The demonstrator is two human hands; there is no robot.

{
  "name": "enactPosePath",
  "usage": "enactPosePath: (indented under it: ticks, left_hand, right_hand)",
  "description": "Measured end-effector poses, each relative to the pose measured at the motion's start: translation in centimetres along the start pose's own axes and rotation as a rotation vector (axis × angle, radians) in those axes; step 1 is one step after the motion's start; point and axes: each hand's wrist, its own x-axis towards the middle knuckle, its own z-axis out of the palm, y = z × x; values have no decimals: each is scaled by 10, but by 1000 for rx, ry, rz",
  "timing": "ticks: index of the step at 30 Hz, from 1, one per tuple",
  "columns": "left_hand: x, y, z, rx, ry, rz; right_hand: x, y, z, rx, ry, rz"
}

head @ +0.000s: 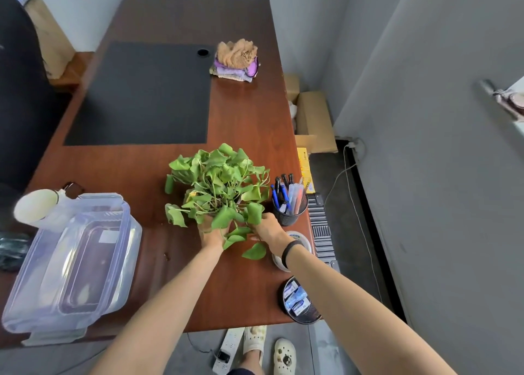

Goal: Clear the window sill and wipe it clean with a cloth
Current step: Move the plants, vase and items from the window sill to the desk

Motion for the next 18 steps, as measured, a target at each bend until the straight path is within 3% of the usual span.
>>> enactPosePath:
  ticks: [1,6,10,13,15,18]
  left_hand:
    - [-1,3,4,32,38,113]
    - [3,7,2,128,85,191]
    - [-3,0,-13,316,-9,97]
    - [-7,3,-15,319,116,367]
    - [-13,3,-18,253,121,405]
    - [-19,1,-24,350,96,404]
  right_hand:
    - [0,1,-1,-1,4,5]
    - [0,2,-3,-51,51,45]
    - [-2,3,-3,-80,46,33]
    - [-7,4,-3,-89,37,25]
    - [-12,3,-4,-113,34,12]
    - [-18,2,-4,-139,22,-14]
